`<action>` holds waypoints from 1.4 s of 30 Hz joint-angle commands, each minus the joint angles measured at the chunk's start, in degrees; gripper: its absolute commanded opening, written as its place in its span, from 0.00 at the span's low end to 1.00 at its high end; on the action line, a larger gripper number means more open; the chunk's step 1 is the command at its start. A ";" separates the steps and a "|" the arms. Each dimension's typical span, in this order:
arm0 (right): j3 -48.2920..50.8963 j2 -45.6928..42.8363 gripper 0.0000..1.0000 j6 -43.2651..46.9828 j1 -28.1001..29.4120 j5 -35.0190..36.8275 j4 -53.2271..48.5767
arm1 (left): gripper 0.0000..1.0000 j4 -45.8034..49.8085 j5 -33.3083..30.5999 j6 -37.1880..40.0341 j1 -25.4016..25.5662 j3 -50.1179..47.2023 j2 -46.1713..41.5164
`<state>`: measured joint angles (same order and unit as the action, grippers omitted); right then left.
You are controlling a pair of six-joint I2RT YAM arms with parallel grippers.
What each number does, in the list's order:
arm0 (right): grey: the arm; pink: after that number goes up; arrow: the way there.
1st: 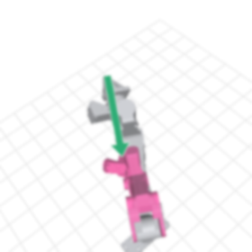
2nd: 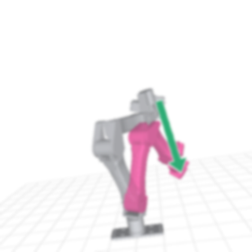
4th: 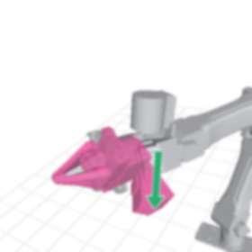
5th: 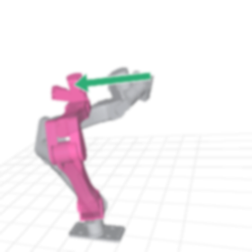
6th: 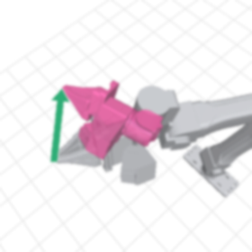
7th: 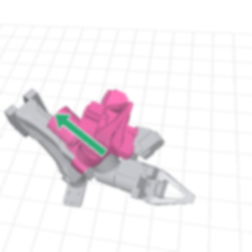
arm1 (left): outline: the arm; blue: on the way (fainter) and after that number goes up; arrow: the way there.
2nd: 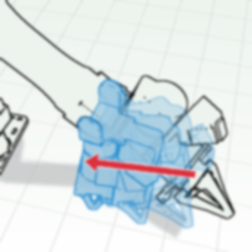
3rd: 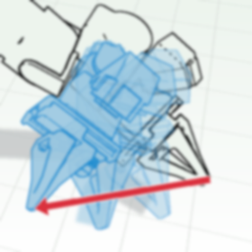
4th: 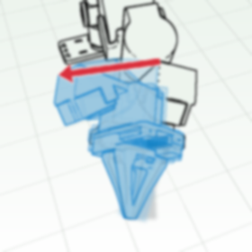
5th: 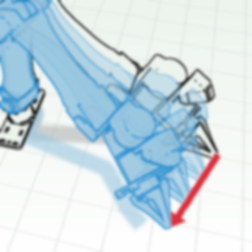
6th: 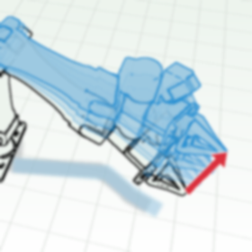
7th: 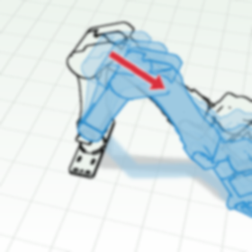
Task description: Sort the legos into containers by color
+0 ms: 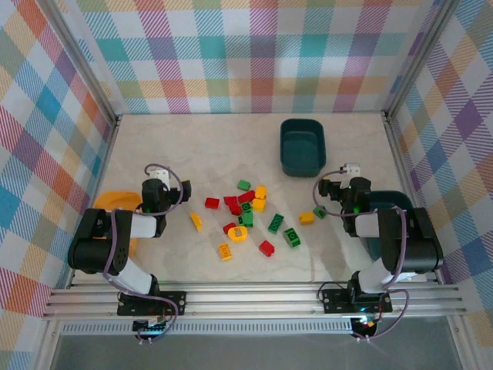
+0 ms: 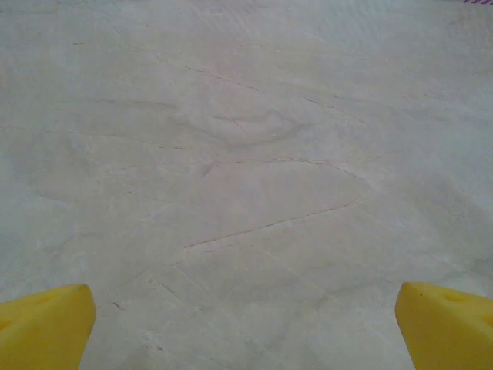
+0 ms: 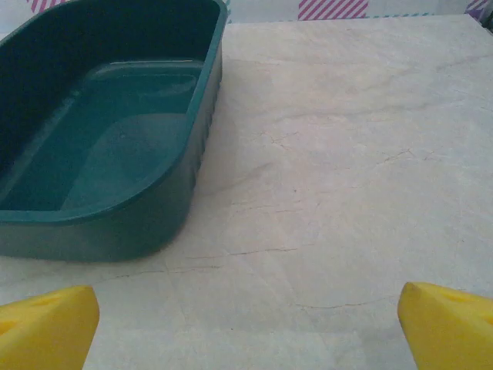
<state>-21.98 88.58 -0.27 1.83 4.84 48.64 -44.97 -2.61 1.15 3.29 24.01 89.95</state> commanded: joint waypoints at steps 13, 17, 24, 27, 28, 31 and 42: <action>-1.12 -0.68 1.00 -0.71 -0.34 -1.38 -0.13 | 1.00 -0.64 -0.41 0.96 0.26 0.42 -0.21; -1.14 -0.72 1.00 -0.69 -0.36 -1.37 -0.15 | 1.00 -0.63 -0.40 0.95 0.23 0.42 -0.30; -1.13 -0.68 1.00 -0.74 -0.38 -1.39 -0.26 | 1.00 -0.69 -0.43 0.96 0.24 0.42 -0.30; -1.02 -0.69 1.00 -0.79 -0.50 -1.42 -0.13 | 1.00 -0.67 -0.36 0.98 0.23 0.42 -0.30; -1.05 -0.69 1.00 -0.78 -0.50 -1.48 -0.13 | 1.00 -0.65 -0.35 1.01 0.28 0.43 -0.30; -1.08 -0.73 1.00 -0.83 -0.50 -1.46 -0.13 | 1.00 -0.68 -0.29 0.95 0.23 0.43 -0.30; -18.57 -12.09 1.00 0.61 4.23 7.13 -36.94 | 1.00 26.38 -3.63 3.16 3.44 12.02 -15.01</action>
<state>-30.46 83.15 -0.40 3.51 7.79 29.67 -29.26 -4.21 2.04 4.47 30.24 83.02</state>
